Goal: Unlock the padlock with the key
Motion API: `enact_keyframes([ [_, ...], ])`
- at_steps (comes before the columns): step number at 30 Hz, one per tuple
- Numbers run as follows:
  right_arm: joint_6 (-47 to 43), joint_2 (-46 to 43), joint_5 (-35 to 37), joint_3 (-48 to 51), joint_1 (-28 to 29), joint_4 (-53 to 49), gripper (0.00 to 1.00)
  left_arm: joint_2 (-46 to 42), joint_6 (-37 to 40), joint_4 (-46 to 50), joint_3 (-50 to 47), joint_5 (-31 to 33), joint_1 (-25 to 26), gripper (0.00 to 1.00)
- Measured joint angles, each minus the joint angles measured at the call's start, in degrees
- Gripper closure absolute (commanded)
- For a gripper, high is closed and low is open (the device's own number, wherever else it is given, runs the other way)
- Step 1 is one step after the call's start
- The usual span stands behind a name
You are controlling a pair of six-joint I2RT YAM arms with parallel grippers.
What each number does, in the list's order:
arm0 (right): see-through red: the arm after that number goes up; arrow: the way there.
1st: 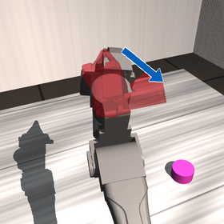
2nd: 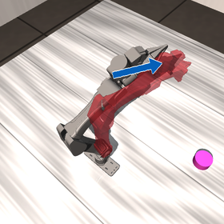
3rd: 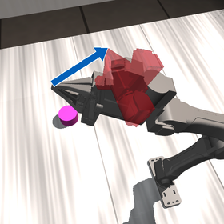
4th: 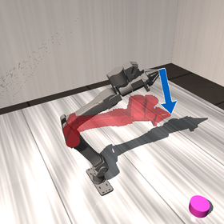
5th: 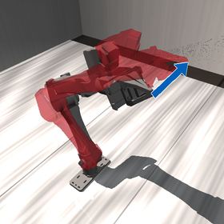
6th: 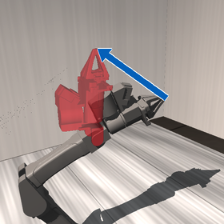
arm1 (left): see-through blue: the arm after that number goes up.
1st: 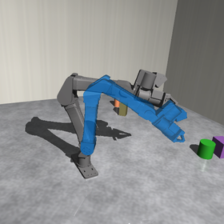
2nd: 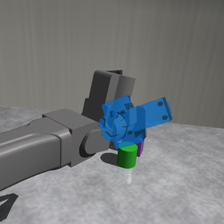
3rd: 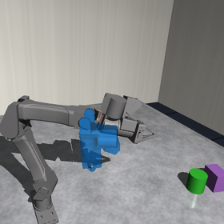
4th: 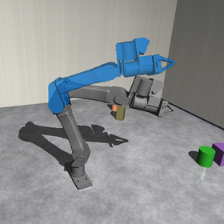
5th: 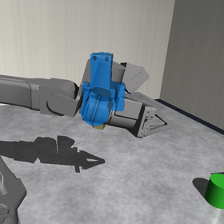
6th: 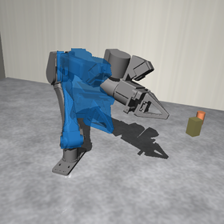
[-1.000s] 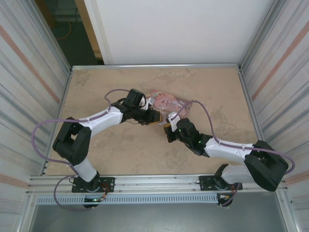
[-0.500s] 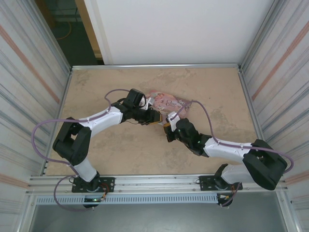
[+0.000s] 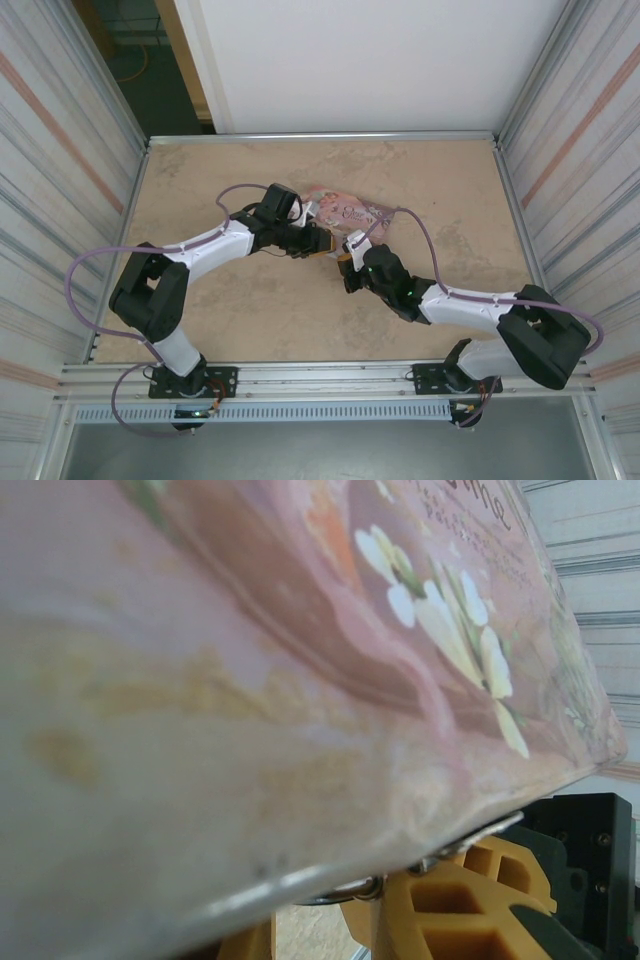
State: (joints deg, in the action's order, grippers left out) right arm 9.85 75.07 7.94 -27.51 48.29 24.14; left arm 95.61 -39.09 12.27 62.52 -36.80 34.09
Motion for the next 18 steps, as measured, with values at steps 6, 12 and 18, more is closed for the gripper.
enact_keyframes([
  [6,0.17,0.72,-0.04,0.0,-0.42,1.18,1.0,0.0,-0.2,-0.09,0.07,0.46,0.0,1.0],
  [12,0.28,1.66,-0.42,0.0,-0.76,2.36,1.0,0.0,-0.2,-0.09,0.11,1.03,0.0,1.0],
  [18,0.7,2.29,-0.66,0.0,-1.07,3.48,1.0,0.0,-0.22,-0.11,0.15,1.46,0.0,1.0],
])
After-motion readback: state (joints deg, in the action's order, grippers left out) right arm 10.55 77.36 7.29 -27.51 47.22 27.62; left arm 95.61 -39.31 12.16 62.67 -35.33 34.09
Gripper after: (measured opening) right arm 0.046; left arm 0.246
